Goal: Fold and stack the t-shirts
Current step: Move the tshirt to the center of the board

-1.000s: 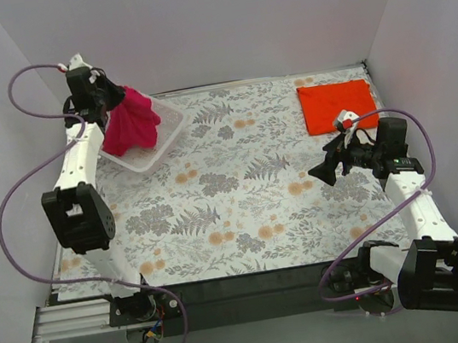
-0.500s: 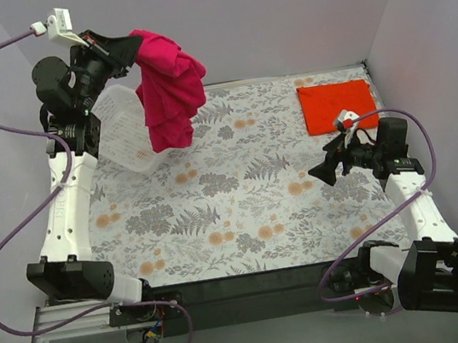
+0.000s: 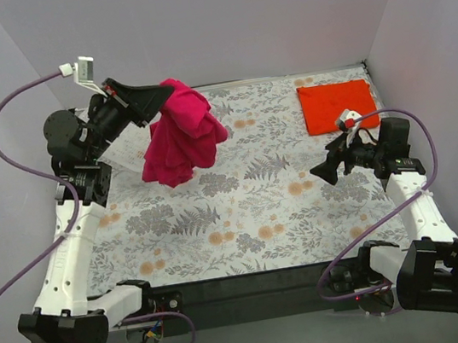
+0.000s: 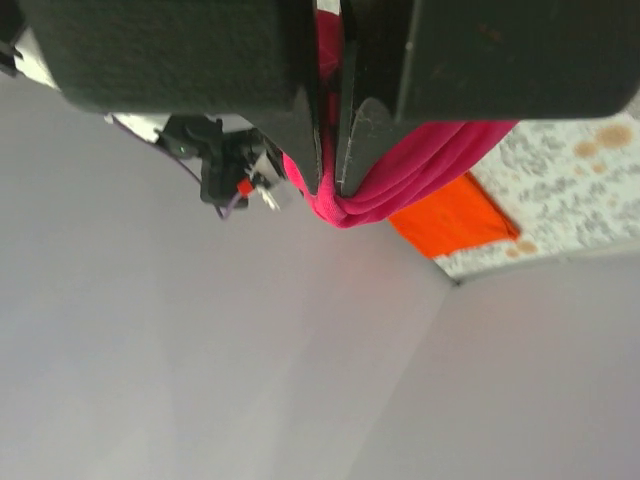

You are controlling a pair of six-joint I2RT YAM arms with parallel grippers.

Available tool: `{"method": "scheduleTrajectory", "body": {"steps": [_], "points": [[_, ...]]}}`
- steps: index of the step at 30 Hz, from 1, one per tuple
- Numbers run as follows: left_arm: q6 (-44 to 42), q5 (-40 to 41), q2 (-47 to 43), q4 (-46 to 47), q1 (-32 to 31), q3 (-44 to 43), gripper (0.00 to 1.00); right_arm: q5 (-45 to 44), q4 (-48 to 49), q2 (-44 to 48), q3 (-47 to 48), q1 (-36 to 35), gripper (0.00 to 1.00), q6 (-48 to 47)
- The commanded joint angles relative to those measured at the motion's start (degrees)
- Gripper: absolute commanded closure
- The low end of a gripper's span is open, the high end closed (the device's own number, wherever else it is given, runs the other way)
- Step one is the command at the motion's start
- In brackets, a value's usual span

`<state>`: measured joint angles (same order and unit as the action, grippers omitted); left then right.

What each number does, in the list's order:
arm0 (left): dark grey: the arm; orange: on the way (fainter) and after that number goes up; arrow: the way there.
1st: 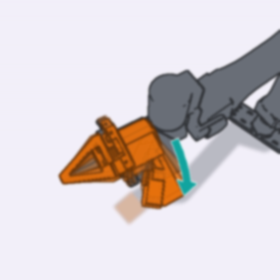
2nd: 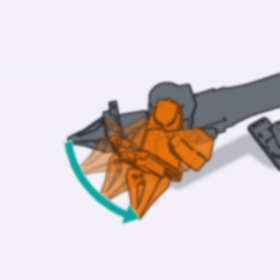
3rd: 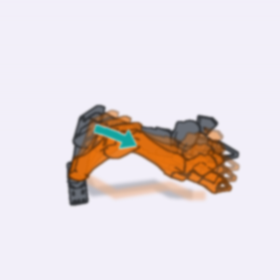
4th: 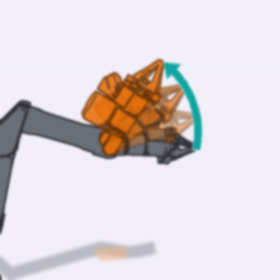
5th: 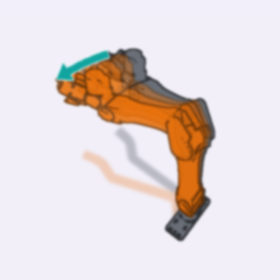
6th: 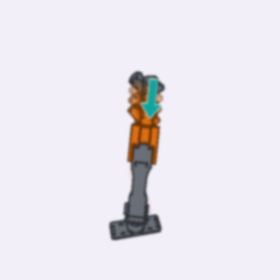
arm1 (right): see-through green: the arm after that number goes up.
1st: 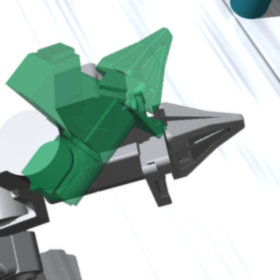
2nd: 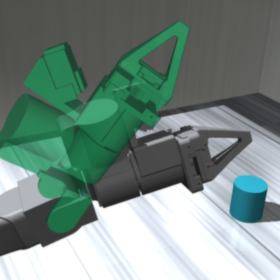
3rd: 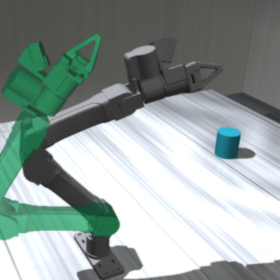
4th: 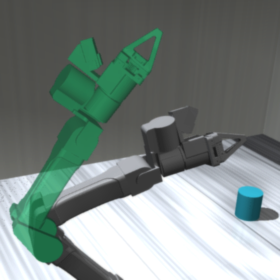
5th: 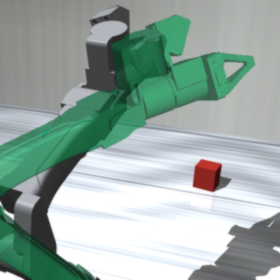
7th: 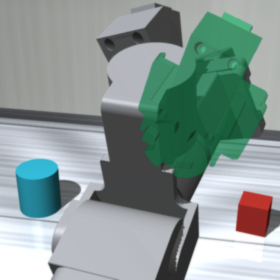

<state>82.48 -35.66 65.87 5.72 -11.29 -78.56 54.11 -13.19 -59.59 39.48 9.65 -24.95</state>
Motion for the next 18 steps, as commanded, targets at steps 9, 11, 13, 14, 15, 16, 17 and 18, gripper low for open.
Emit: {"method": "scheduleTrajectory", "body": {"steps": [9, 11, 13, 14, 15, 16, 17, 18], "points": [[0.58, -6.53, -1.97, -0.43, -9.01, 16.24, 1.0, 0.3, 0.62, 0.79, -0.55, 1.6, 0.04, -1.42], [-0.64, -5.65, -1.8, -1.4, -11.47, 18.96, 1.0, 0.12, 0.62, 0.71, -0.55, 1.6, 0.03, -1.51], [-1.18, -3.73, -1.62, -2.02, -13.66, 20.99, 1.0, 0.21, 0.62, 0.53, -0.55, 1.69, 0.03, -1.59], [-2.05, -3.19, -1.18, -2.02, -14.37, 22.65, 1.0, 0.21, 0.62, 0.53, -0.55, 1.69, 0.03, -1.68], [-2.49, -2.58, -0.66, -2.55, -14.98, 23.28, 1.0, 0.12, 0.54, 0.53, -0.64, 1.69, 0.03, -1.77], [-2.84, -1.09, -0.13, -2.73, -16.03, 23.72, 1.0, 0.03, 0.53, 0.44, -0.64, 1.69, 0.03, -1.77], [-3.2, -0.56, 0.49, -2.99, -16.74, 24.16, 1.0, -0.05, 0.45, 0.44, -0.64, 1.78, 0.03, -1.86], [-4.24, 0.23, 1.97, -3.6, -17.44, 24.51, 1.0, -0.14, 0.36, 0.44, -0.64, 1.69, 0.03, -1.94]]}}
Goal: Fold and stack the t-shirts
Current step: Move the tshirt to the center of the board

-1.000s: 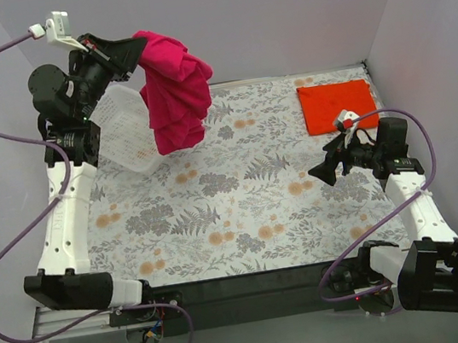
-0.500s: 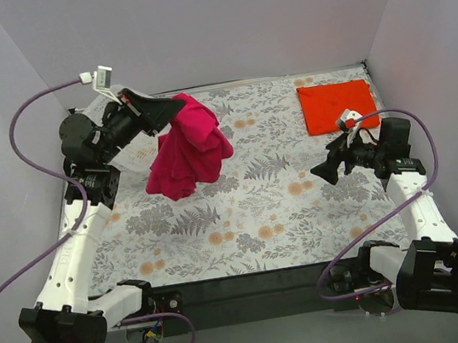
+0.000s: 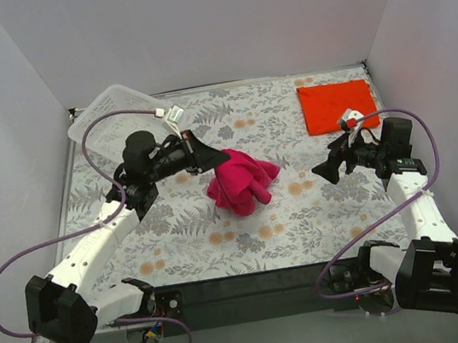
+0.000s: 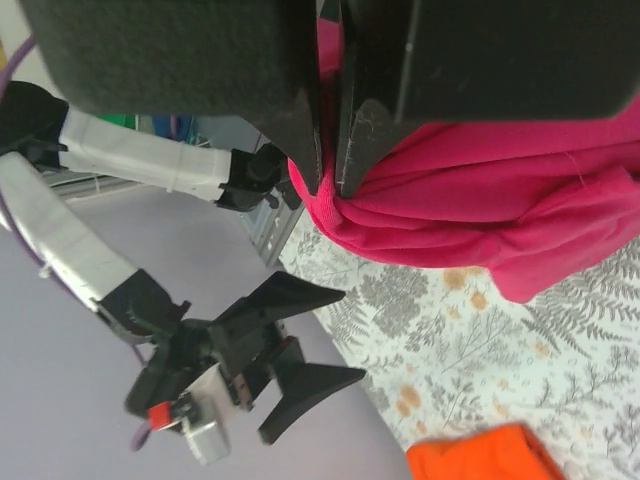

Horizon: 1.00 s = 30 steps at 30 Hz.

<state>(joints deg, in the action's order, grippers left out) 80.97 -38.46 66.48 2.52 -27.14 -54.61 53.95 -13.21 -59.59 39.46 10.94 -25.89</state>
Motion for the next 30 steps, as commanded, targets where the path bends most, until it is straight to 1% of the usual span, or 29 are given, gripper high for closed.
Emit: {"method": "scheduleTrajectory", "body": {"steps": [1, 4, 5, 6, 7, 8, 9, 10, 11, 13, 14, 15, 16, 17, 18, 19, 20, 21, 22, 23, 24, 25, 26, 27, 28, 29, 30], "points": [[-3.18, 4.52, 2.07, -0.76, -3.08, 0.64, 1.0, 0.01, 0.29, 0.44, -0.62, 0.49, 0.03, -1.09], [-5.47, 7.86, 5.23, -2.26, -6.51, 0.82, 1.0, 0.01, 0.21, 0.36, -0.62, 0.57, 0.03, -1.44], [-6.17, 11.26, 6.2, -2.26, -7.48, 0.91, 1.0, 0.1, 0.2, 0.44, -0.62, 0.57, 0.03, -1.44], [-6.61, 12.34, 7.25, -4.35, -8.45, 1.17, 0.98, 0.19, 0.03, 0.36, -0.53, 0.57, 0.03, -1.62], [-7.92, 13.14, 9.87, -4.81, -10.29, 1.17, 0.93, 0.27, -0.06, 0.35, -0.53, 0.57, 0.03, -1.71], [-8.71, 13.41, 11.2, -5.42, -11.0, 1.0, 0.83, 0.62, -0.23, 0.01, -0.53, 0.57, 0.03, -1.88], [-9.33, 13.15, 12.61, -6.9, -11.88, 0.39, 0.77, 1.06, -0.84, -0.26, -0.35, 0.57, 0.03, -2.32], [-11.25, 12.8, 15.58, -7.96, -13.28, -0.14, 0.72, 1.5, -1.37, -0.7, -0.18, 0.49, 0.03, -2.85], [-12.14, 12.62, 16.57, -9.1, -13.9, -0.67, 0.65, 3.42, -2.25, -0.96, 0.0, 0.49, 0.04, -3.46], [-14.16, 14.63, 17.54, -11.92, -15.66, -1.37, 0.58, 5.89, -4.71, -1.92, 0.52, 0.4, 0.04, -5.73], [-16.17, 16.47, 16.76, -12.54, -16.02, -1.38, 0.53, 8.51, -5.67, -2.19, 0.7, 0.31, 0.04, -6.71], [-17.15, 19.44, 15.88, -13.85, -16.37, -1.2, 0.44, 9.67, -6.55, -2.46, 0.88, -0.21, 0.04, -7.85], [-18.03, 21.3, 14.83, -14.47, -16.54, -1.11, 0.41, 10.46, -7.95, -2.98, 0.97, -0.65, 0.05, -8.73], [-19.87, 23.32, 11.95, -15.0, -16.46, -0.5, 0.37, 11.51, -8.58, -3.25, 1.05, -2.22, 0.04, -10.83], [-20.84, 27.26, 10.53, -16.05, -16.46, -0.15, 0.32, 11.44, -9.19, -3.51, 1.14, -3.46, 0.05, -11.89], [-22.16, 29.21, 8.77, -16.67, -16.46, 0.11, 0.3, 11.0, -9.9, -4.12, 1.23, -4.95, 0.05, -12.95], [-24.0, 31.23, 7.19, -17.2, -16.55, 1.07, 0.28, 9.08, -12.08, -4.56, 2.1, -9.14, 0.05, -16.44], [-24.89, 33.86, 3.69, -18.25, -16.55, 1.69, 0.25, 7.58, -12.88, -5.0, 2.72, -11.18, 0.05, -17.78], [-25.5, 37.72, 1.92, -18.52, -16.46, 2.57, 0.22, 5.66, -13.67, -5.96, 3.42, -15.03, 0.05, -19.27], [-26.03, 41.76, 0.25, -18.52, -16.46, 4.49, 0.2, 1.72, -14.99, -6.41, 5.26, -20.81, 0.05, -21.37], [-26.47, 44.32, -3.51, -18.52, -16.46, 5.73, 0.18, -0.15, -15.44, -6.93, 6.23, -23.48, 0.05, -22.61], [-26.56, 49.22, -5.2, -18.52, -16.46, 6.7, 0.14, -2.08, -15.79, -7.98, 7.46, -26.12, 0.05, -23.24], [-26.65, 51.44, -6.96, -18.52, -16.46, 7.58, 0.13, -6.54, -15.97, -8.78, 8.6, -29.02, 0.05, -23.59], [-26.57, 53.47, -8.45, -18.61, -16.46, 9.33, 0.12, -8.84, -16.32, -9.66, 11.48, -34.18, 0.06, -23.77], [-26.48, 56.1, -11.17, -18.7, -16.37, 10.04, 0.1, -10.95, -16.58, -12.19, 12.91, -36.58, 0.07, -23.77], [-26.39, 59.6, -12.33, -18.7, -16.37, 10.83, 0.09, -14.8, -16.93, -13.61, 14.31, -41.13, 0.08, -23.68], [-26.39, 61.38, -13.38, -19.13, -16.37, 12.15, 0.08, -16.76, -17.54, -14.84, 17.11, -43.17, 0.12, -23.33]]}}
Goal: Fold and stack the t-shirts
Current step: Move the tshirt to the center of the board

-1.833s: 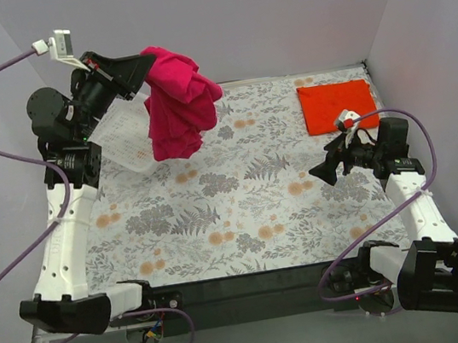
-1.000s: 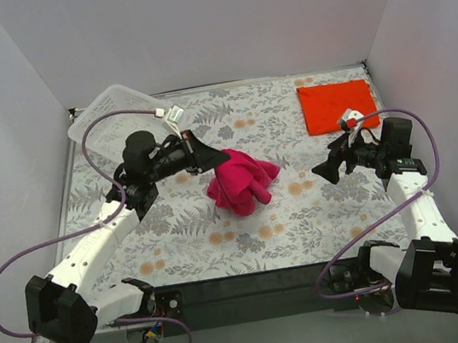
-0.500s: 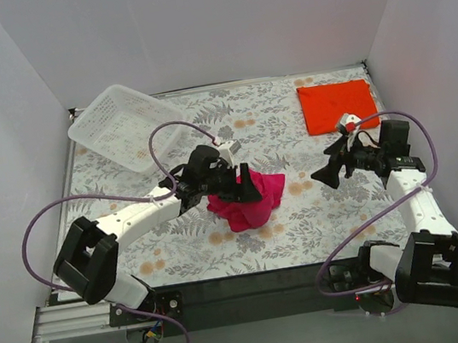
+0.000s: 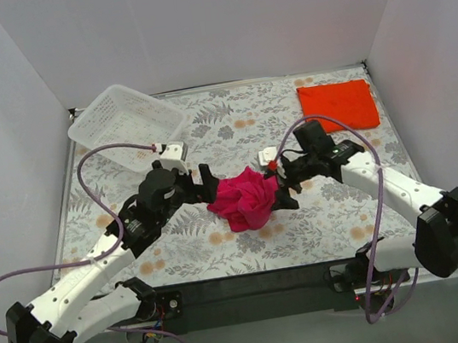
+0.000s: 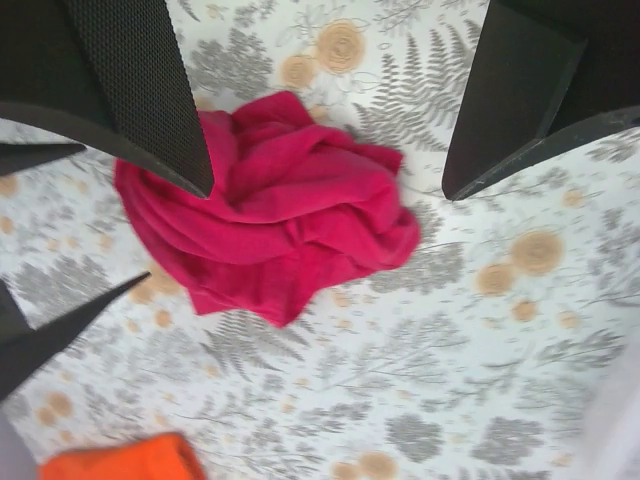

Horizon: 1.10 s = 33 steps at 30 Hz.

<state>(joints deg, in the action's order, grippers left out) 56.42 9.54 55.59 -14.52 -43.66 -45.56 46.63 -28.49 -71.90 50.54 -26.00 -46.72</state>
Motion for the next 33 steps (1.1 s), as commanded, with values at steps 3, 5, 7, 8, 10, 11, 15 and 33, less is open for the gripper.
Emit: {"method": "scheduleTrajectory", "body": {"steps": [3, 5, 7, 8, 10, 11, 15, 33], "points": [[-0.71, 16.21, -6.54, -2.96, 0.15, 4.86, 0.08, -18.05, -2.1, -6.49, 9.04, -13.97, 0.2, -1.62], [0.35, 16.56, -9.0, -2.97, 0.15, 6.79, 0.08, -22.26, -1.92, -7.55, 10.54, -17.57, 0.22, -0.66], [0.44, 16.83, -9.89, -2.79, 0.15, 7.33, 0.08, -23.86, -1.39, -7.82, 10.89, -18.82, 0.27, 0.4], [0.18, 17.35, -10.06, -2.79, 0.15, 7.07, 0.08, -24.48, -1.57, -7.82, 10.8, -19.26, 0.29, 1.18], [-0.17, 17.88, -10.07, -2.7, 0.07, 6.98, 0.08, -25.01, -1.57, -6.86, 10.02, -19.62, 0.36, 1.28], [-0.17, 17.97, -9.98, -2.62, 0.15, 6.89, 0.08, -25.27, -1.57, -6.42, 9.23, -19.7, 0.37, 1.19], [0.09, 16.57, -9.63, -2.62, 0.15, 6.8, 0.08, -22.56, -3.23, -3.6, 7.55, -19.79, 0.61, 0.58], [-12.46, -11.43, -7.87, 9.33, 0.15, 10.84, 0.12, -27.81, 4.74, 10.29, 1.76, 14.47, 0.99, 7.07]]}}
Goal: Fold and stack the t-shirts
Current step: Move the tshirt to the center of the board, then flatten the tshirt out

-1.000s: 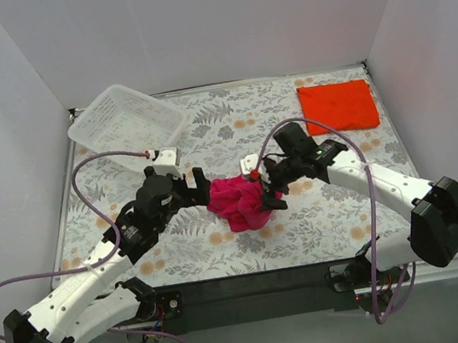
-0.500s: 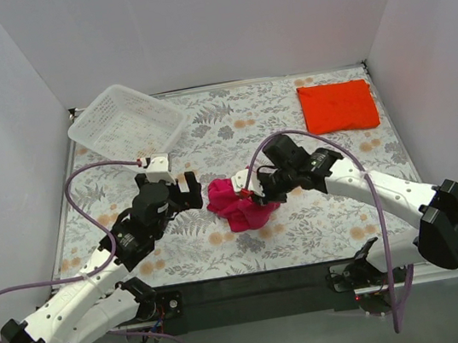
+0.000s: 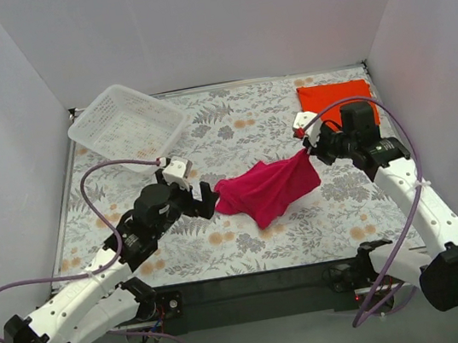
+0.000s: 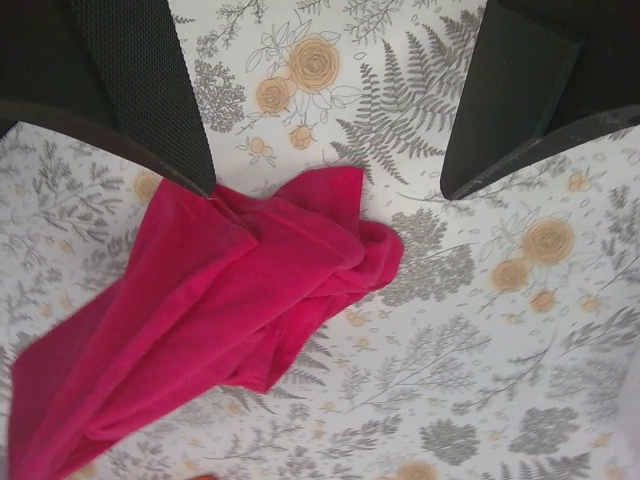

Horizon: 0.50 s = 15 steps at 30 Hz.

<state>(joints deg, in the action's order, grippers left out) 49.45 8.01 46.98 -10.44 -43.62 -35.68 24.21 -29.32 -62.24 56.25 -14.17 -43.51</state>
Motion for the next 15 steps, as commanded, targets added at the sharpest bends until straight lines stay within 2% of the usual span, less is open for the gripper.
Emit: {"method": "scheduleTrajectory", "body": {"steps": [1, 4, 10, 15], "points": [[-6.72, -11.42, 1.35, 6.12, 0.11, 1.23, 0.12, -6.96, 7.85, 0.71, -6.3, 4.66, 0.99, 5.43], [-11.21, -14.68, 5.3, 9.29, 0.11, 0.36, 0.12, -7.42, 11.29, 0.89, -9.74, 8.09, 0.99, 7.47], [-19.3, -20.92, 19.71, 10.09, 0.11, -5.97, 0.14, -5.58, 13.68, 0.8, -12.92, 11.53, 0.99, 8.79], [-21.41, -19.53, 30.44, 12.11, 0.11, -12.38, 0.17, -3.2, 13.85, 0.89, -14.24, 12.24, 0.99, 8.97]]}}
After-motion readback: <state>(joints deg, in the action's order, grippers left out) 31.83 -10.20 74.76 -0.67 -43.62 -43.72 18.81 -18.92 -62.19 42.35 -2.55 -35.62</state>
